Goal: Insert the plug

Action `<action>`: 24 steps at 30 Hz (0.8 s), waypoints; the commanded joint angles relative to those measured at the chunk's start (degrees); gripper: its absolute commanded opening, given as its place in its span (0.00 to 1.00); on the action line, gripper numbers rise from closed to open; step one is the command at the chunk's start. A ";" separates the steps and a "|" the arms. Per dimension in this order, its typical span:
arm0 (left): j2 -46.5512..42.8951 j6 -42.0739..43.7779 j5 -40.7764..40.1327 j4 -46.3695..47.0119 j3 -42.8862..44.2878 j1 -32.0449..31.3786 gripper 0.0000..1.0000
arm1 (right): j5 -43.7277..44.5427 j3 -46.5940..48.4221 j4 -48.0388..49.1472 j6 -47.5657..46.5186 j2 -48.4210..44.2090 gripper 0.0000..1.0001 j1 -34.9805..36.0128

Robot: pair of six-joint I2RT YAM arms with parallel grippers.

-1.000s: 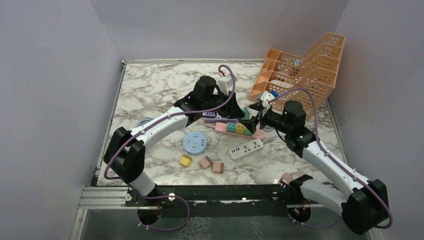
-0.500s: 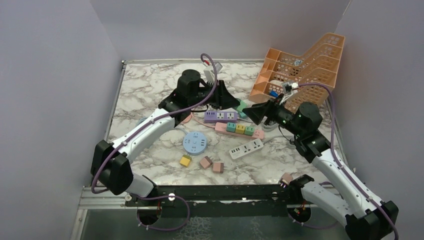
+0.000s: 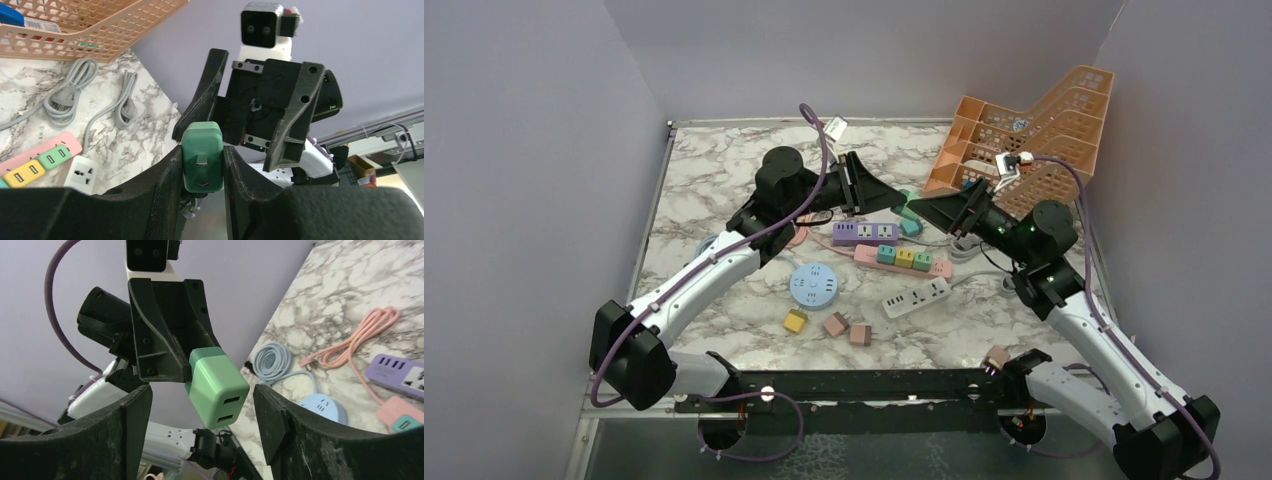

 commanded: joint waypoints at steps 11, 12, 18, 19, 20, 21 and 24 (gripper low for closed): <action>-3.02 -4.47 1.55 6.02 -2.55 0.07 0.06 | -8.93 -3.85 24.30 9.31 3.09 0.34 0.27; -3.09 -4.35 1.66 6.32 -2.89 0.08 0.07 | -9.49 -4.15 25.95 10.01 3.58 0.30 0.27; -3.80 -3.02 1.56 6.20 -4.28 0.17 0.24 | -10.59 -2.90 27.51 7.03 5.92 0.05 0.27; -4.11 -2.26 1.29 5.80 -4.65 0.27 0.31 | -10.09 -2.20 25.96 4.45 5.68 0.02 0.27; -4.48 -0.85 0.60 4.74 -4.91 0.34 0.39 | -9.35 -1.44 23.07 1.66 5.34 0.01 0.27; -4.77 0.68 -0.41 2.75 -5.02 0.39 0.46 | -9.06 -0.54 20.02 -1.96 4.98 0.01 0.27; -5.33 6.87 -3.60 -4.26 -4.74 0.54 0.64 | -9.04 2.88 9.12 -17.39 4.45 0.01 0.27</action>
